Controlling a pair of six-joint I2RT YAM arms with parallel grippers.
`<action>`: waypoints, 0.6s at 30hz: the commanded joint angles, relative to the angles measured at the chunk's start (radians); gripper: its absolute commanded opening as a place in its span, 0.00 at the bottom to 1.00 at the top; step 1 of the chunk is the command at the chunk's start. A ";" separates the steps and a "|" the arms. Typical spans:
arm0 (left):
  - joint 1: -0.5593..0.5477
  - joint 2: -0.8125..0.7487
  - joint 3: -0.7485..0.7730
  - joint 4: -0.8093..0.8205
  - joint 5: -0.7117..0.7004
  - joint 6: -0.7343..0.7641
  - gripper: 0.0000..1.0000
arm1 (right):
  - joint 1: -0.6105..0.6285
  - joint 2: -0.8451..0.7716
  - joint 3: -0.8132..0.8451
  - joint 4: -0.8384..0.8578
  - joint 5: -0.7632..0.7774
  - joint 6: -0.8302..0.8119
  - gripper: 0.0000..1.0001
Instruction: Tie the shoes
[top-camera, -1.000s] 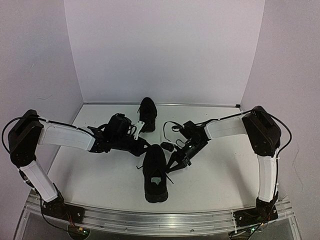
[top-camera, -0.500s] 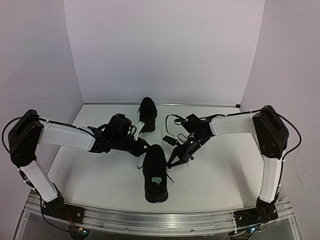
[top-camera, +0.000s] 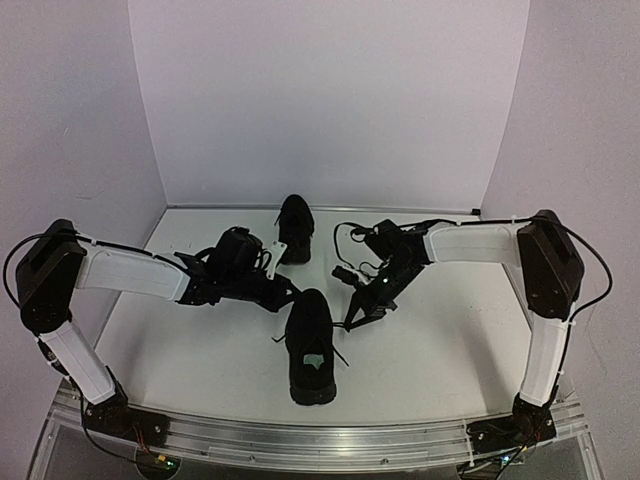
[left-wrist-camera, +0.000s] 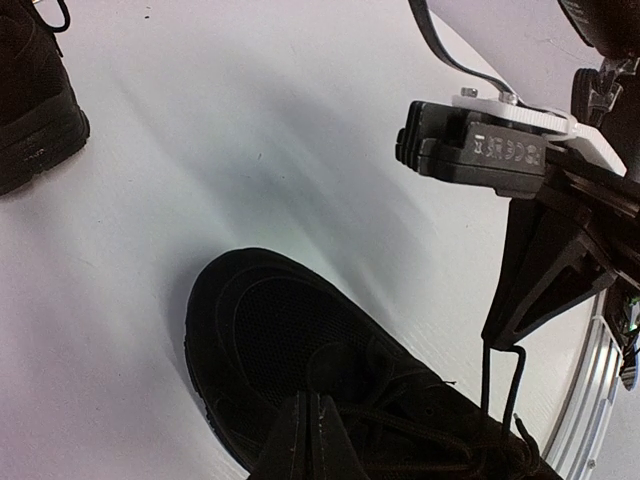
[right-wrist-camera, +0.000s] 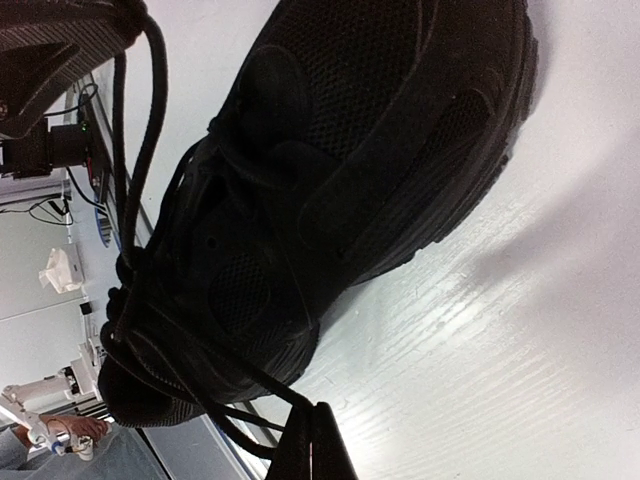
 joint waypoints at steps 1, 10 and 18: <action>0.008 -0.034 0.010 0.009 -0.012 0.001 0.00 | 0.034 0.025 0.057 -0.048 0.065 -0.039 0.00; 0.008 -0.028 0.016 0.012 0.004 0.006 0.00 | 0.046 0.101 0.097 -0.048 0.062 -0.036 0.02; 0.008 -0.029 0.016 0.010 0.010 0.015 0.00 | 0.045 0.134 0.103 -0.031 -0.050 -0.036 0.30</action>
